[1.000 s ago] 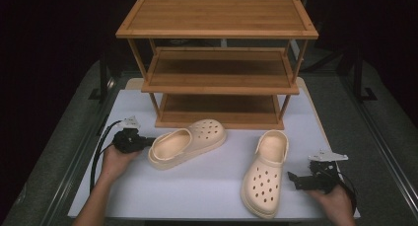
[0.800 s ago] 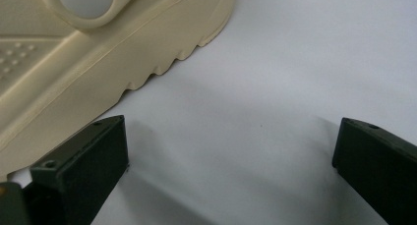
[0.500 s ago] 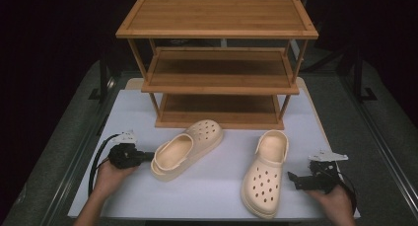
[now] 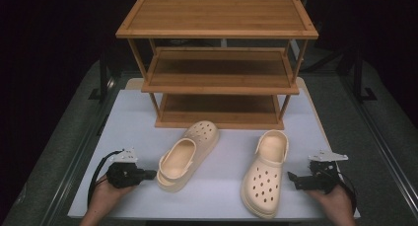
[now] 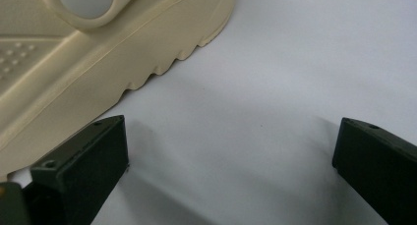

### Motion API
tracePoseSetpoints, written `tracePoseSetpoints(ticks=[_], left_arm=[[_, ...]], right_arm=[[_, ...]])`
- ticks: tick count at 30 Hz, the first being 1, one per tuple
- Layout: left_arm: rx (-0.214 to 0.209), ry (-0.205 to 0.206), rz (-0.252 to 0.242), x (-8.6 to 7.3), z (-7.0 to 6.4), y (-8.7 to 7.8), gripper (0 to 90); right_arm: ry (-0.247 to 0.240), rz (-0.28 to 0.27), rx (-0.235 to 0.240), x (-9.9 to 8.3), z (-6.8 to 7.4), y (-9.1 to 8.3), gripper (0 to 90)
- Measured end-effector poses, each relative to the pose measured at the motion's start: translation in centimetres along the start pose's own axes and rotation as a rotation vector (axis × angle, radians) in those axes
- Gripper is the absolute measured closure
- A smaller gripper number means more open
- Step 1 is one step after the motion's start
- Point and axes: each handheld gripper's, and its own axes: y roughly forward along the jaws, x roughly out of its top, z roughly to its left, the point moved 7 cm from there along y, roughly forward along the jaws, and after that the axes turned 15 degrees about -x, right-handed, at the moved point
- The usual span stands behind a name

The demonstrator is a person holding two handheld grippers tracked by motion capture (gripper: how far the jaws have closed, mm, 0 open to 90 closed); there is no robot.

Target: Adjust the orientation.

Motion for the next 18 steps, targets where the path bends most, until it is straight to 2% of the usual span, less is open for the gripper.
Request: tracePoseSetpoints(ticks=[1, 2, 3, 4, 6, 7, 8, 9, 10, 13, 15, 16, 18], left_arm=[[0.013, -0.004, -0.022, 0.4, 0.3, -0.4, 90.0], [0.013, -0.004, -0.022, 0.4, 0.3, -0.4, 88.2], [0.027, -0.007, -0.060, 1.3, 0.8, -1.2, 83.5], [0.027, -0.007, -0.060, 1.3, 0.8, -1.2, 81.0], [0.042, 0.005, -0.093, 2.6, 1.2, -1.8, 78.2], [0.039, 0.018, -0.103, 3.5, 1.2, -1.9, 72.0], [0.039, 0.018, -0.103, 3.5, 1.2, -1.9, 70.0], [0.037, 0.028, -0.112, 4.1, 1.2, -1.9, 70.0], [0.033, 0.043, -0.115, 5.1, 1.1, -1.7, 65.2], [0.020, 0.064, -0.117, 6.5, 0.9, -1.2, 61.3], [0.021, 0.069, -0.115, 6.8, 0.9, -1.0, 58.9], [0.010, 0.078, -0.116, 7.7, 0.9, -0.3, 58.1], [0.014, 0.091, -0.107, 8.4, 0.9, 0.2, 56.6]], right_arm=[[-0.001, 0.000, 0.000, 0.0, 0.0, 0.0, 0.0], [-0.001, 0.000, 0.000, 0.0, 0.0, 0.0, 0.0], [0.002, 0.000, 0.001, 0.0, 0.0, 0.0, 0.0], [0.002, 0.000, 0.001, 0.0, 0.0, 0.0, 0.0], [0.000, 0.000, 0.000, 0.0, 0.0, 0.0, 0.0], [0.000, 0.001, 0.000, 0.0, 0.0, 0.0, 0.0], [0.000, 0.001, 0.000, 0.0, 0.0, 0.0, 0.0], [0.000, 0.001, 0.000, 0.0, 0.0, 0.0, 0.0], [-0.001, 0.000, 0.000, 0.0, 0.0, 0.0, 0.0], [-0.001, 0.000, 0.000, 0.0, 0.0, 0.0, 0.0], [0.000, 0.000, 0.000, 0.0, 0.0, 0.0, 0.0], [0.000, 0.001, 0.000, 0.0, 0.0, 0.0, 0.0], [0.001, 0.001, 0.000, 0.0, 0.0, 0.0, 0.0]])
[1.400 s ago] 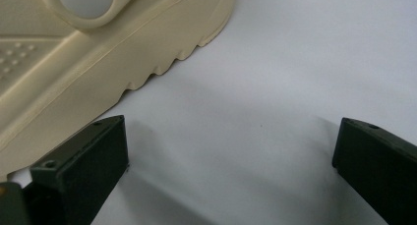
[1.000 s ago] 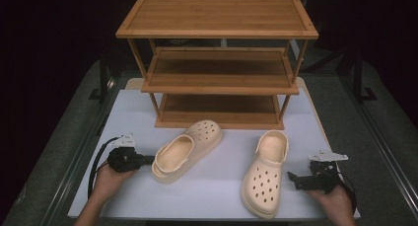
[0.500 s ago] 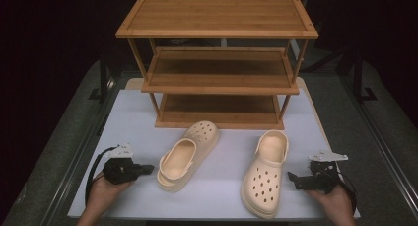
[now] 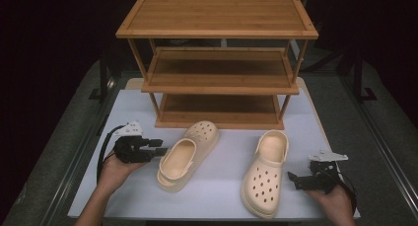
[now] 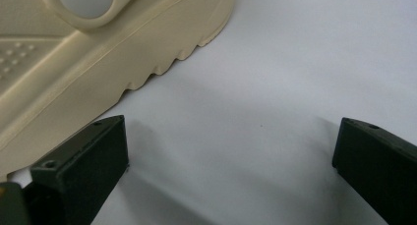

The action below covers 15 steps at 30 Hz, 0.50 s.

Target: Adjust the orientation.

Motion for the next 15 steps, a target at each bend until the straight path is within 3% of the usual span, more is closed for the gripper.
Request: tracePoseSetpoints(ticks=[10, 13, 14, 15], left_arm=[[-0.017, 0.045, 0.021, 2.0, 0.6, 3.4, 57.2], [-0.016, 0.053, 0.033, 2.1, 0.6, 3.9, 60.3], [-0.002, 0.062, 0.042, 2.1, 0.7, 4.1, 67.2], [0.009, 0.071, 0.046, 2.1, 0.7, 4.2, 67.2]], right_arm=[[-0.002, -0.002, 0.000, 0.0, 0.0, 0.0, 0.0], [-0.001, -0.002, 0.000, 0.0, 0.0, 0.0, 0.0], [-0.001, -0.003, 0.000, 0.0, 0.0, 0.0, 0.0], [-0.001, -0.002, 0.001, 0.0, 0.0, 0.0, 0.0]])
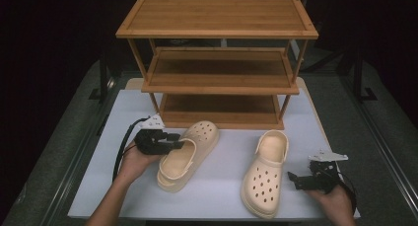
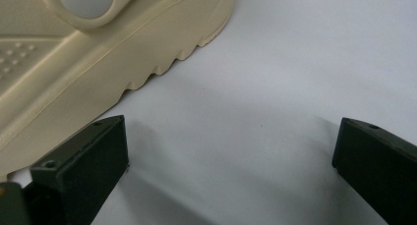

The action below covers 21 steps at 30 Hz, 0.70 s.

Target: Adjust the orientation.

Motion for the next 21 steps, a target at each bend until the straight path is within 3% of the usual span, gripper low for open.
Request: tracePoseSetpoints(ticks=[3, 6, 11, 21], left_arm=[[0.022, 0.018, 0.013, 0.0, -0.1, -0.2, 75.0], [0.079, 0.050, 0.037, 0.1, -0.4, -0.4, 79.6], [0.117, 0.052, 0.049, 0.1, -0.6, -0.8, 82.6], [0.182, 0.025, 0.065, -1.6, -1.5, -3.3, 82.9]], right_arm=[[0.000, 0.000, 0.000, 0.0, 0.0, 0.0, 0.0], [0.001, 0.001, 0.000, 0.0, 0.0, 0.0, 0.0], [0.001, 0.001, 0.000, 0.0, 0.0, 0.0, 0.0], [-0.001, 0.001, 0.000, 0.0, 0.0, 0.0, 0.0]])
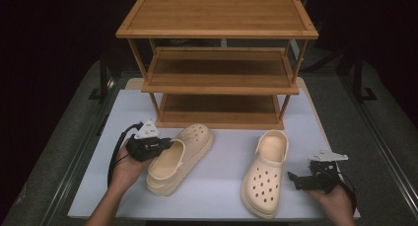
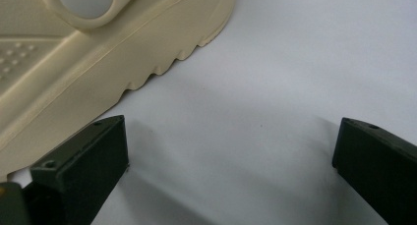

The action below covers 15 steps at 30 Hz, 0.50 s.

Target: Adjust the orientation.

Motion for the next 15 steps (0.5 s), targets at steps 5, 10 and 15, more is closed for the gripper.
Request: tracePoseSetpoints(ticks=[5, 10, 15], left_arm=[[0.056, -0.023, 0.007, -1.9, -0.2, -2.2, 82.9], [0.077, -0.035, -0.002, -2.9, -0.2, -3.0, 82.6], [0.068, -0.054, -0.021, -3.3, -0.5, -3.3, 80.2]], right_arm=[[0.001, 0.001, 0.000, 0.0, 0.0, 0.0, 0.0], [0.001, 0.001, 0.000, 0.0, 0.0, 0.0, 0.0], [0.001, 0.000, 0.001, 0.0, 0.0, 0.0, 0.0]])
